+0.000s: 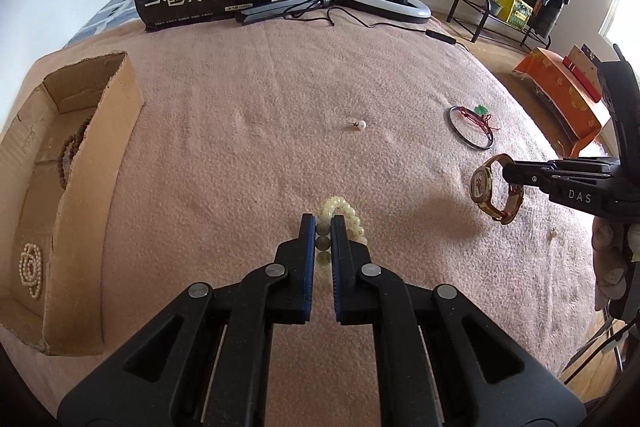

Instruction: Organize jewelry

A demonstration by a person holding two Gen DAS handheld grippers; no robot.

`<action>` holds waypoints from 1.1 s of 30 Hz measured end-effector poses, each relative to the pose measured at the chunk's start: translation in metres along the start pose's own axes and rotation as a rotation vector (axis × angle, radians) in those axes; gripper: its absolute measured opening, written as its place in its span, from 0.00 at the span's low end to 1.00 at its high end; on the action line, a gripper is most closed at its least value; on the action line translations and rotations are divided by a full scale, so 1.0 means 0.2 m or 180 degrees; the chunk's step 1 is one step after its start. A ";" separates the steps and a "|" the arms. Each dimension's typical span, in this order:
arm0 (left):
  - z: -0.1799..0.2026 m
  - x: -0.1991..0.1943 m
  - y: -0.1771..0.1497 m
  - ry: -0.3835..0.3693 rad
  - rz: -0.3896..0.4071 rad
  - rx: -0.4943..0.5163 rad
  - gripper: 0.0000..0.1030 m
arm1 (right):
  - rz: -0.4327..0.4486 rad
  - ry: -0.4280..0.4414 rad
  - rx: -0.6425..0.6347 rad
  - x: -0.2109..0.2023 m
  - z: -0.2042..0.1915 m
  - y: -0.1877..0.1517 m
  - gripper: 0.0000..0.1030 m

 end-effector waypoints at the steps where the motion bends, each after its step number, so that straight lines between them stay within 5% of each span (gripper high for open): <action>1: 0.00 -0.02 0.00 0.0002 0.0021 0.0001 0.05 | 0.0017 -0.0002 -0.0012 -0.01 -0.01 0.00 0.05; 17: -0.08 -0.32 0.05 -0.0016 0.0353 -0.0052 0.05 | 0.0277 0.0052 -0.0227 -0.23 -0.23 0.06 0.05; 33: -0.36 -0.56 0.06 0.0118 0.0619 -0.0235 0.05 | 0.0453 0.0201 -0.0507 -0.36 -0.60 0.15 0.05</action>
Point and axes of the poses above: each gripper's, at about its wrist camera, not at the fingertips, and x roughly the way its jaws point, z to its right, y to its top, the point moved 7 cm from there along x, roughly the way its jaws point, and after that the axes turned 6 degrees about y, right-handed, at the moved point
